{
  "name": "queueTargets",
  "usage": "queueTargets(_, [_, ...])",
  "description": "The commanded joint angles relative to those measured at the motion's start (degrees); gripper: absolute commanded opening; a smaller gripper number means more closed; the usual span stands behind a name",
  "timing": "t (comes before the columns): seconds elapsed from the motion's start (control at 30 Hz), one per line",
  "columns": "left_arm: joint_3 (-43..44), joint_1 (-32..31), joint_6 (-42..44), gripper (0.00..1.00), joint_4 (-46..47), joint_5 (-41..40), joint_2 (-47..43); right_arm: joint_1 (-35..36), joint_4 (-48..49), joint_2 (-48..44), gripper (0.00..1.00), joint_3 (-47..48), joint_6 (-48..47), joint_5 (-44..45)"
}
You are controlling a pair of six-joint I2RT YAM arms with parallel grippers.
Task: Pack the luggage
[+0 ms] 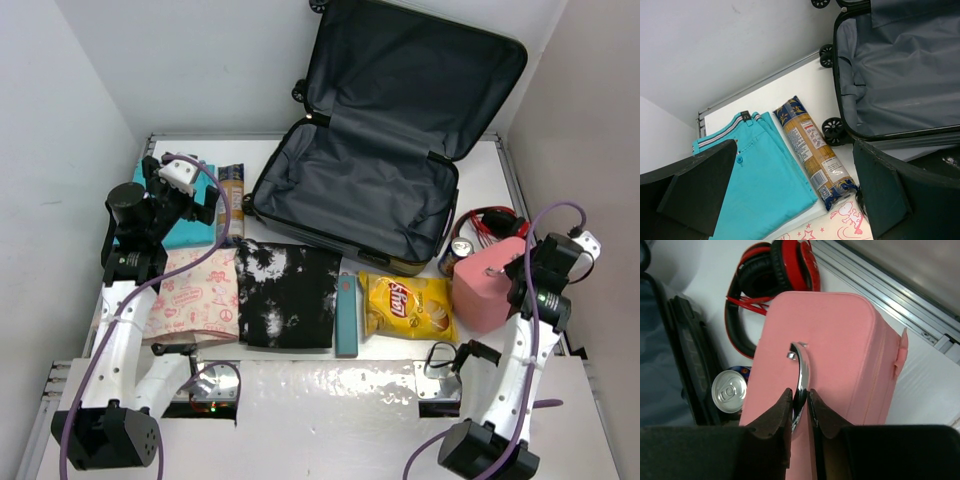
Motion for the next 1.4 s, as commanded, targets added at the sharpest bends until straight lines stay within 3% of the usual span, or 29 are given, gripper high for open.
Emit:
queueTargets(0.0, [1.75,-0.61,0.25,1.00,1.86,0.19,-1.11,0.14,0.86,-1.58,0.17,2.48,-0.23,-3.01])
queueTargets(0.2, [1.66,-0.61,0.51,1.00,2.21,0.45,-1.02,0.14,0.59,-1.15,0.30,1.69,0.38,-3.80])
queueTargets(0.43, [1.83,-0.61,0.77,0.99,2.03,-0.42,-1.37,0.14,-1.16,-0.01,0.31,-1.30,1.09,-0.38])
queueTargets(0.57, [1.66,-0.61,1.04,1.00,1.24,-0.42,-1.37,0.14,-2.30,-0.01,0.43,2.73,-2.95,-5.37])
queueTargets(0.87, [1.04,-0.69,0.42,0.99,2.65,2.03,-0.41,0.31,-7.75,4.65,0.51,18.90,-6.21,-11.71])
queueTargets(0.97, [1.13,-1.04,0.69,1.00,2.74,1.86,-0.41,0.31,-12.48,4.65,0.60,20.84,-2.71,-3.84])
queueTargets(1.03, [1.13,-1.13,0.77,0.99,2.65,1.77,-0.49,0.31,-18.36,5.26,0.70,21.03,-0.33,5.41])
queueTargets(1.1, [1.22,-1.13,0.86,1.00,2.21,1.51,-0.58,0.31,-20.58,5.97,0.87,19.01,0.55,6.05])
queueTargets(1.17, [1.22,-1.22,0.95,1.00,1.86,1.51,-0.67,0.31,-21.38,6.32,0.97,17.08,2.22,5.69])
queueTargets(1.37, [1.66,-1.22,0.95,0.99,0.89,1.60,-0.67,0.31,-19.81,6.41,0.97,14.00,5.39,9.82])
